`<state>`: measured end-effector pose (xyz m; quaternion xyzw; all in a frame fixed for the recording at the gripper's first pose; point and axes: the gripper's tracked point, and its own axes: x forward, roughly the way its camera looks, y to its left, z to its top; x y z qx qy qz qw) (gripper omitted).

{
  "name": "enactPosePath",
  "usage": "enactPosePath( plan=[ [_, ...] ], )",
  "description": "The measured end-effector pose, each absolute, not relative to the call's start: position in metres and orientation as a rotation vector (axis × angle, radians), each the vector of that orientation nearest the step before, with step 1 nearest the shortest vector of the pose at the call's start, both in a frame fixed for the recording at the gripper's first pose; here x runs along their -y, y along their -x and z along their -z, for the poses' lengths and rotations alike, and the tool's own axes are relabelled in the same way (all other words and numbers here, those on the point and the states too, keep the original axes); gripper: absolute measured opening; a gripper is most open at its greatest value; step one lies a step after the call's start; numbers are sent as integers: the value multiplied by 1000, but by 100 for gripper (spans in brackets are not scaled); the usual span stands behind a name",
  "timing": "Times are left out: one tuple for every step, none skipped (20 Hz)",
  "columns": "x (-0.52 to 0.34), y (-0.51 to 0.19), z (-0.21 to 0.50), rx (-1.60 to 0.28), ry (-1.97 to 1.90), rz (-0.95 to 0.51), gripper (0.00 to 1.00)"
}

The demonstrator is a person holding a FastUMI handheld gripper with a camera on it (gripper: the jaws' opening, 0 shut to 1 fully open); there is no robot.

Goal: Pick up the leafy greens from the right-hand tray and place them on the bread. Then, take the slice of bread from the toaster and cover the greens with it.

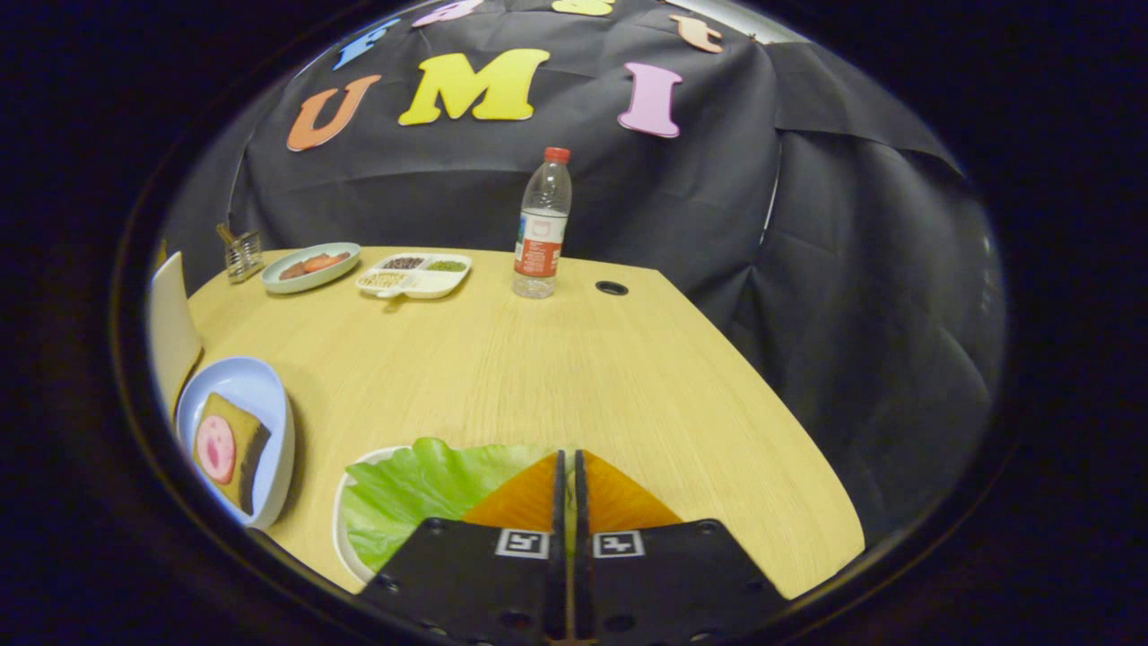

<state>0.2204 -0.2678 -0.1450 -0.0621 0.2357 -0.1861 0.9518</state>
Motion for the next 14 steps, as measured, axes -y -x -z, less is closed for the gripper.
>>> enactPosePath(
  plan=[
    [263,-219,144,-480,88,359,1],
    [255,-218,142,-480,55,328,0],
    [250,-215,141,-483,35,305,0],
    [246,-213,138,-482,21,285,1],
    [239,-211,135,-478,3,253,1],
    [232,-210,131,-474,-18,226,1],
    [230,-207,131,-481,-39,214,1],
    [223,-204,134,-499,-69,192,1],
    [215,-204,136,-513,-95,158,1],
    [208,-203,140,-531,-102,137,10],
    [212,-202,141,-542,-93,145,13],
    [214,-201,141,-542,-87,145,13],
    [210,-200,146,-552,-87,132,16],
    [208,-200,150,-558,-86,129,21]
  ],
)
